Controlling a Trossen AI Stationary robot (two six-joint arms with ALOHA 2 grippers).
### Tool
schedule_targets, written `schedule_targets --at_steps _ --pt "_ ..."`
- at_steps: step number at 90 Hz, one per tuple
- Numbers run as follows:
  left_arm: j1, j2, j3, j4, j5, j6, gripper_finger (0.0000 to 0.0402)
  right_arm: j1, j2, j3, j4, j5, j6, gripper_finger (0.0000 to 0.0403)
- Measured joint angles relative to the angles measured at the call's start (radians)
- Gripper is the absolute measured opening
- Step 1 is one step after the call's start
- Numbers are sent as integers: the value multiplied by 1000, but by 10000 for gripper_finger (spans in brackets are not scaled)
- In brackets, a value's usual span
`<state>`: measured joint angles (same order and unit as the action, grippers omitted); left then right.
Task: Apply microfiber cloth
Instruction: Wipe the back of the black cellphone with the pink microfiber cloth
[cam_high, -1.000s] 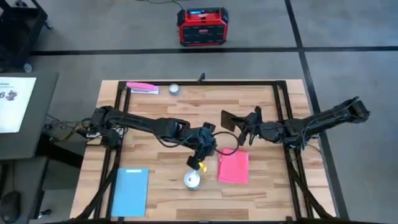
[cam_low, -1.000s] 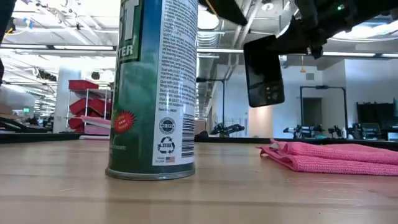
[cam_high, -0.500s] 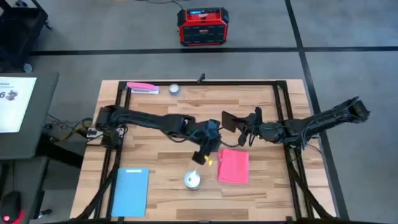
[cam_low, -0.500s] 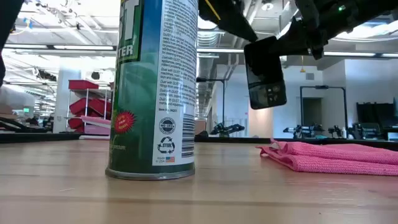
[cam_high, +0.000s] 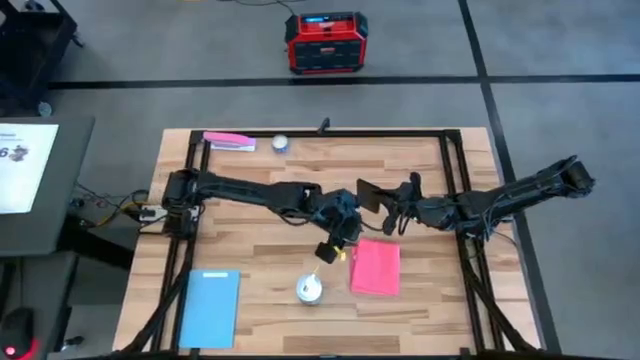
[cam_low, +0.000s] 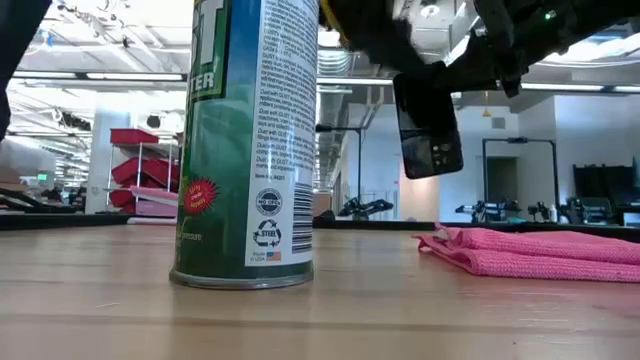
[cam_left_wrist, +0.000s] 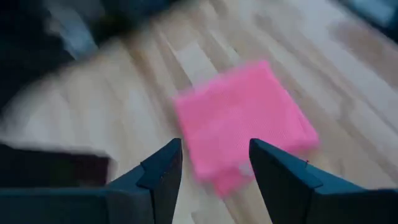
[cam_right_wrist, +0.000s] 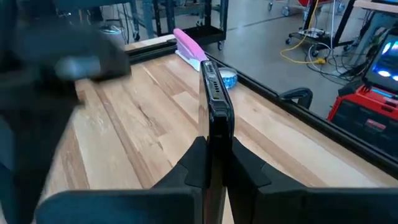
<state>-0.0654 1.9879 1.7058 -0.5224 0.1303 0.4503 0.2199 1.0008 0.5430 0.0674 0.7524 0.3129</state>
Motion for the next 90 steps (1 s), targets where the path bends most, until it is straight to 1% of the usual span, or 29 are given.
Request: schedule_targets --at_steps 4,10,18,39,49,71,85,90 --pt "2 12 0 -18 0 0 171 0 0 0 -9 -1 1 18" --pt "8 37 17 9 0 5 171 0 0 0 -9 -2 4 18" --pt "15 64 42 -32 6 -5 171 0 0 0 -14 -2 6 18" --pt "18 62 98 -47 42 2 171 0 -1 0 -20 -2 13 18" --pt "27 62 93 -46 81 -2 171 1 -1 0 -22 -2 13 18" --pt "10 77 75 -82 83 -10 171 1 -1 0 -22 -1 16 18" --pt "-5 122 74 -99 85 -9 171 1 -1 0 -29 -1 20 18" --pt "-11 140 75 -71 85 -10 171 1 -1 0 -32 -1 20 18"
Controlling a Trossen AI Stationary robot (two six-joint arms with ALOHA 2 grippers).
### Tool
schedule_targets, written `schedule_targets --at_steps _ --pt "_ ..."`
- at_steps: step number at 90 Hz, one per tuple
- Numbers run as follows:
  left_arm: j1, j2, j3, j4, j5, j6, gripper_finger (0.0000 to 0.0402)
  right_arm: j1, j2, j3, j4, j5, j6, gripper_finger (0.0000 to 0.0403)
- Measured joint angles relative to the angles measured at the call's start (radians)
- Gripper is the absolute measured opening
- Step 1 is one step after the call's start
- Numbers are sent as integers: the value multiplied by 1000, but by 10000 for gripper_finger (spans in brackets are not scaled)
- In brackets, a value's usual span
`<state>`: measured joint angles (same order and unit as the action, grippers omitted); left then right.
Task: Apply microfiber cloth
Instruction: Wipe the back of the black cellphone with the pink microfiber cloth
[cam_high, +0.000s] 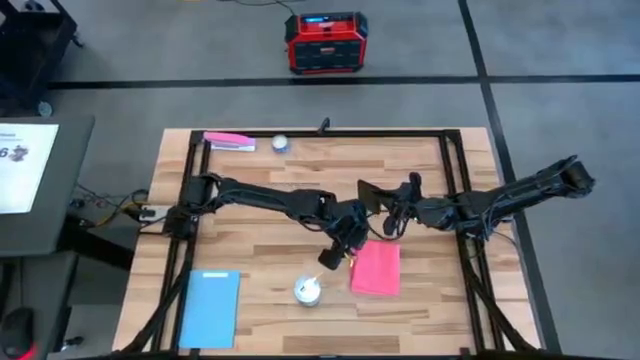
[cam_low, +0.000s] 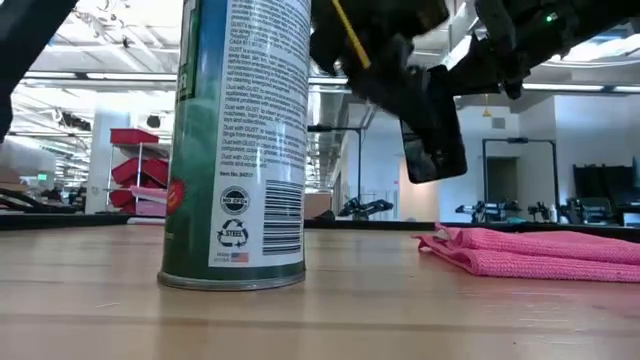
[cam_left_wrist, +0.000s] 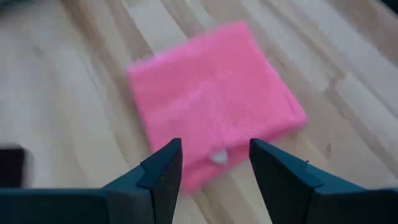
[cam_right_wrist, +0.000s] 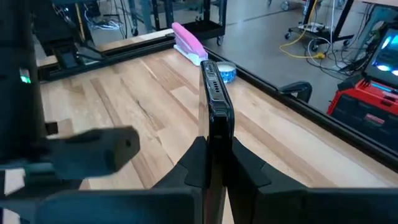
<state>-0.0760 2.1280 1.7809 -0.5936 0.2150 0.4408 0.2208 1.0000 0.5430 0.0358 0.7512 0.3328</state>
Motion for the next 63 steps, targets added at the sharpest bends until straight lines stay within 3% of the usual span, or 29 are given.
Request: schedule_targets --at_steps 29,63 --pt "-9 34 6 39 -2 -24 171 -100 -18 0 -56 2 -44 18" --pt "-15 35 6 101 -2 -45 171 -217 -197 -8 -159 -99 -114 17"
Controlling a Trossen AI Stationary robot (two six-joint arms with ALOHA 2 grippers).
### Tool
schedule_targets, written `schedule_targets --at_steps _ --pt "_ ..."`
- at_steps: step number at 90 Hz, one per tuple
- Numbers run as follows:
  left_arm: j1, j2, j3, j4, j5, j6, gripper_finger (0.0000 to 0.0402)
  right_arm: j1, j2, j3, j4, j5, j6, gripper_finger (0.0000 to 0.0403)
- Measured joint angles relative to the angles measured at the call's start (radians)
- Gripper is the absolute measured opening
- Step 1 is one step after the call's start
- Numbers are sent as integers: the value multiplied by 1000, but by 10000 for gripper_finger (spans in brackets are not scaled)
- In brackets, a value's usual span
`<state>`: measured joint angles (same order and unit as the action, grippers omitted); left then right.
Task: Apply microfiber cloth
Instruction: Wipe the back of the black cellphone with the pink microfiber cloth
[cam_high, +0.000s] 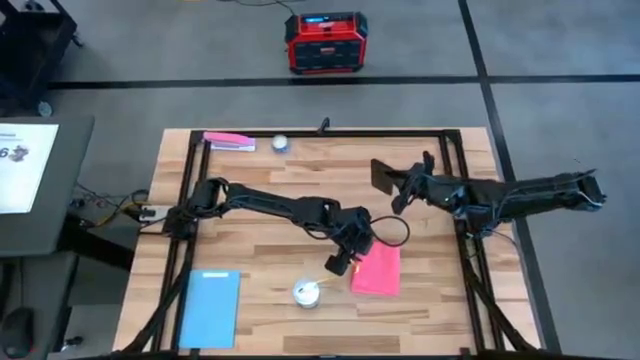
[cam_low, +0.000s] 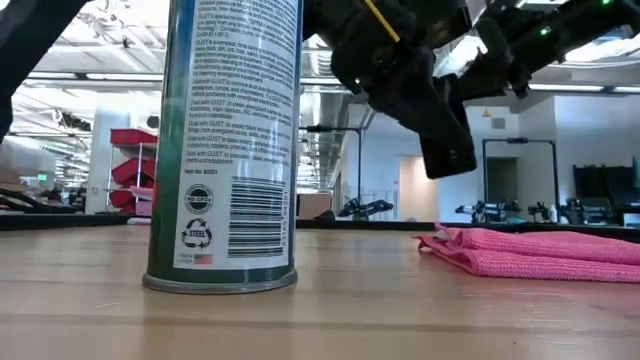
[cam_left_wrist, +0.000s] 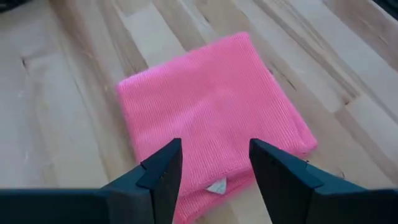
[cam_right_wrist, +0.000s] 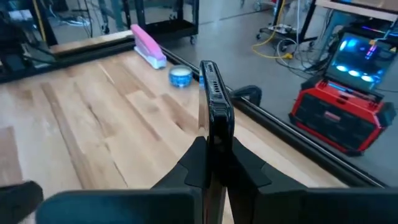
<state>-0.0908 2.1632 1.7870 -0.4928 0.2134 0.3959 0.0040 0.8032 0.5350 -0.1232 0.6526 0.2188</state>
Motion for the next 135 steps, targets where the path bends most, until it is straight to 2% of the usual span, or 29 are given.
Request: schedule_targets --at_steps 33,53,98,135 --pt "5 0 -1 35 0 -3 140 8 -40 0 -53 -26 -3 17" --pt "20 78 -2 32 -15 -40 126 8 -39 0 -64 -26 -2 17" --pt "16 97 -2 0 -23 -126 199 8 -39 0 -79 -26 16 17" --pt "-9 97 -1 53 -36 -133 204 8 -38 0 -79 -26 19 17"
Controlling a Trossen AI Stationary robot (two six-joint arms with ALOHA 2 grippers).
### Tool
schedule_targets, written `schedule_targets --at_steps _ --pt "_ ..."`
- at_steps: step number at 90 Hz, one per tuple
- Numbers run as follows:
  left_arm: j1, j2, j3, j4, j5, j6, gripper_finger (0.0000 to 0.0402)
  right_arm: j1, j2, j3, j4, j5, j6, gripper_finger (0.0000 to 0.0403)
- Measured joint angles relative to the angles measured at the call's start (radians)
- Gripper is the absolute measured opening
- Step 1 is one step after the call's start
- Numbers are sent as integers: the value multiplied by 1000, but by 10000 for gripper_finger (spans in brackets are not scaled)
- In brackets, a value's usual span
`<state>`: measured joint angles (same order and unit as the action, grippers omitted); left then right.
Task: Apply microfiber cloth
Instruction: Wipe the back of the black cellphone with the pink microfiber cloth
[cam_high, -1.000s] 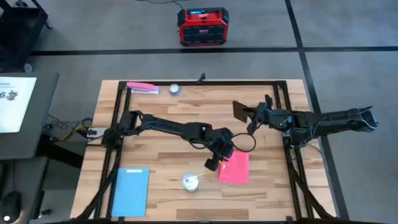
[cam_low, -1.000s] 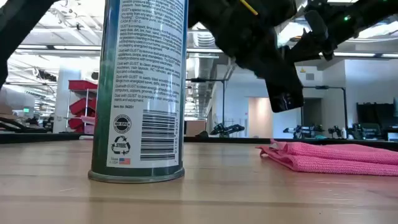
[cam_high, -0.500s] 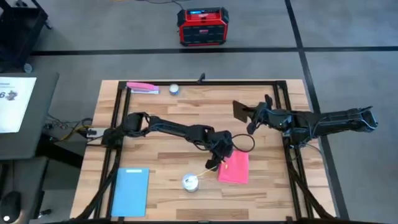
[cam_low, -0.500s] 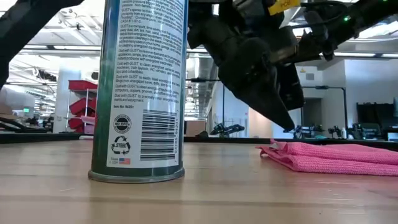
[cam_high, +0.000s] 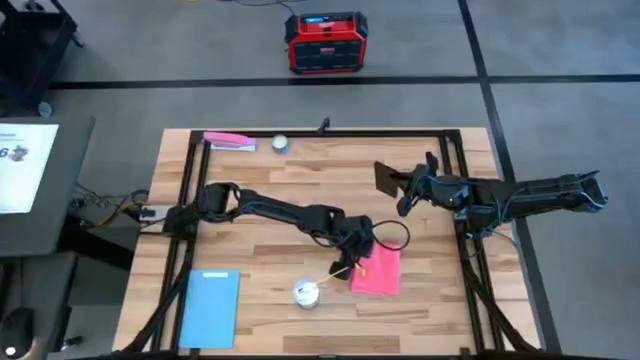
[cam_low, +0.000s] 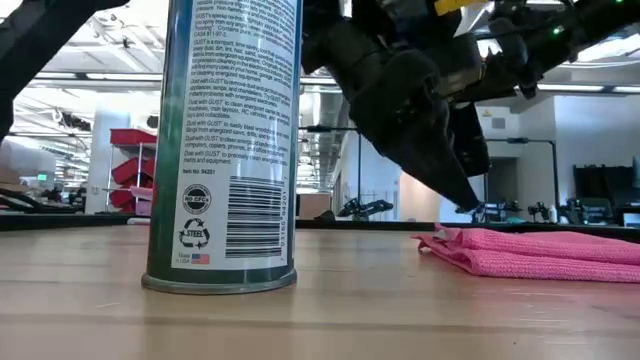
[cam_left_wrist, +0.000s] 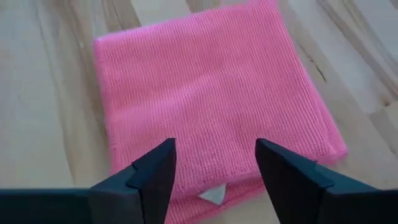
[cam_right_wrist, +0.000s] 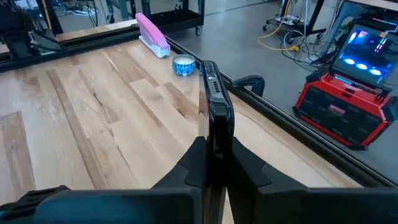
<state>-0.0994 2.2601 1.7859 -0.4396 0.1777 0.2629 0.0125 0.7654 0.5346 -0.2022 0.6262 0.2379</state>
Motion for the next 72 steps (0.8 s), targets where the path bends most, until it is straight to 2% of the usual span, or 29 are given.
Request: schedule_targets --at_steps 11,45,54,63,72 --pt "1 21 3 55 -1 -10 204 1 0 0 0 0 0 17" --pt "3 144 43 22 -3 -16 204 8 0 1 -23 -1 0 17" --pt "3 187 45 33 -62 12 198 8 0 1 -27 -1 0 17" --pt "-3 207 47 43 -134 17 157 8 0 1 -26 -1 0 17" --pt "1 206 47 56 -168 14 61 8 0 1 -26 0 -1 17"
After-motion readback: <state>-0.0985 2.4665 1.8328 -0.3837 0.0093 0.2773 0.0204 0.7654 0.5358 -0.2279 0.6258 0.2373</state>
